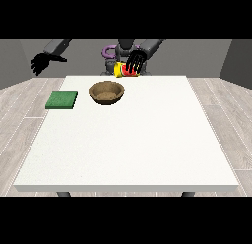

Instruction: Pick the cup and pour the ball into the bowl, then pick the bowl and place it on the pad

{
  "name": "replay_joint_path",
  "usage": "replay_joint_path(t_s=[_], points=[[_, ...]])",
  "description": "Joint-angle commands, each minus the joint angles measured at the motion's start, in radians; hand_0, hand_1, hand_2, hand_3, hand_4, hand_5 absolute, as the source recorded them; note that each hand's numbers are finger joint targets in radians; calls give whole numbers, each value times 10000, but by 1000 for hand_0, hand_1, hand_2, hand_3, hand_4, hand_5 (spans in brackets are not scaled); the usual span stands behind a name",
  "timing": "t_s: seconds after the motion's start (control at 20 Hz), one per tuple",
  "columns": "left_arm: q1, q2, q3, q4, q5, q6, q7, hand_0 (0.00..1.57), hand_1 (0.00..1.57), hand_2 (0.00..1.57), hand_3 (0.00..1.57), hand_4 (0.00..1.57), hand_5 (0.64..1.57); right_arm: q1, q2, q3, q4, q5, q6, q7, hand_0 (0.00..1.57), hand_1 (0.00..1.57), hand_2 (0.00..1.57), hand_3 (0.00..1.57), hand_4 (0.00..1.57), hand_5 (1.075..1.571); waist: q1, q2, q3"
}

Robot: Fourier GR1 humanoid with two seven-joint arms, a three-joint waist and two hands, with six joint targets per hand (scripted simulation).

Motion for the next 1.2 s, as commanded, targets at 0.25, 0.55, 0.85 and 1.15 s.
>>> replay_joint_path(t_s=[0.25, 0.55, 0.85, 1.15], points=[[-300, -93, -1744, -723, -1847, -1060, 1413, 455, 455, 1571, 1571, 894, 1571, -1106, 98, 229, 425, 258, -782, 629, 0, 0, 0, 267, 0, 1530, 340, 66, -10], [-423, -94, -2836, -888, -2926, -1667, 2531, 288, 288, 1571, 1571, 898, 1562, -1722, 391, 418, 338, 196, -567, 455, 0, 0, 0, 264, 0, 1527, -366, 557, -10], [-405, -94, -3048, -495, -3334, -3006, 1707, 0, 0, 1571, 1571, 1196, 1434, -1433, 651, 620, 254, 248, -619, 697, 0, 0, 0, 190, 0, 1521, -613, 151, -14], [-2096, 39, -3296, -381, -4467, -4414, 1301, 769, 769, 1571, 1571, 1200, 1416, -1707, 575, 506, 528, 182, -581, 469, 0, 0, 0, 239, 0, 1521, -498, 407, -8]])
